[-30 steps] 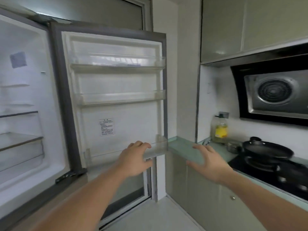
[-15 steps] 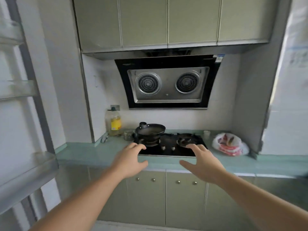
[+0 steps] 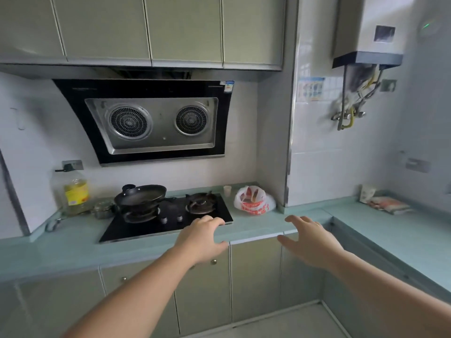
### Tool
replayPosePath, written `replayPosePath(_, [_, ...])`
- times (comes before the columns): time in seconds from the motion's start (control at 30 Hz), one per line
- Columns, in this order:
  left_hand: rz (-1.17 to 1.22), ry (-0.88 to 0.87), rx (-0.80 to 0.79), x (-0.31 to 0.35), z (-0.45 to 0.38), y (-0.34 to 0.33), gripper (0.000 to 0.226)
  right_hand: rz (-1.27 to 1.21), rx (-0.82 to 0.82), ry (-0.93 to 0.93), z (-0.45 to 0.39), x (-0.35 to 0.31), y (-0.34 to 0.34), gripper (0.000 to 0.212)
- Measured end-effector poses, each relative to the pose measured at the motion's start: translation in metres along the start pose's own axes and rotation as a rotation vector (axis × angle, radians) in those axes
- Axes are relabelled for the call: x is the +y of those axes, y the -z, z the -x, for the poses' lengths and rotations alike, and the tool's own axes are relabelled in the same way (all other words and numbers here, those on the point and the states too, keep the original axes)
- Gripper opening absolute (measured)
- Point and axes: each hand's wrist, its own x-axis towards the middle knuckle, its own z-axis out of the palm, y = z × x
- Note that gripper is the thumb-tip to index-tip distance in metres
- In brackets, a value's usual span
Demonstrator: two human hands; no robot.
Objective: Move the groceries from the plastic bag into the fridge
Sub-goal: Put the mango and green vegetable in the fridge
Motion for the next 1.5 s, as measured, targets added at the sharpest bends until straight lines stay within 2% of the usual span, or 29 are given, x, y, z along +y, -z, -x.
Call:
replayPosePath(0.2, [-0.028, 0.018, -0.016, 0.048, -0.015, -0.012, 0.054, -0.053, 0.001, 0.020, -0.011, 0.045, 0.005, 0.058])
replayPosePath(0.43, [-0.049, 0.031, -0.014, 0.061, -0.056, -0.025, 0.053, -0.086, -0.005, 0.058, -0.051, 0.067, 0.000, 0.058])
replayPosePath(0.73, [0.040, 0.038, -0.045, 0.015, -0.166, -0.083, 0.053, -0.042, -0.044, 0.044, -0.158, 0.077, -0.042, 0.059])
replayPosePath(1.07, [0.105, 0.052, -0.156, -0.055, -0.311, -0.151, 0.054, 0.048, -0.117, -0.024, -0.297, 0.088, -0.091, 0.056])
replayPosePath(1.27, [0.112, 0.030, -0.179, -0.068, -0.387, -0.186, 0.053, 0.000, -0.123, -0.056, -0.374, 0.113, -0.121, 0.055])
replayPosePath(1.5, [0.091, 0.097, -0.218, -0.064, -0.464, -0.228, 0.054, -0.106, -0.181, -0.006, -0.473, 0.149, -0.165, 0.054])
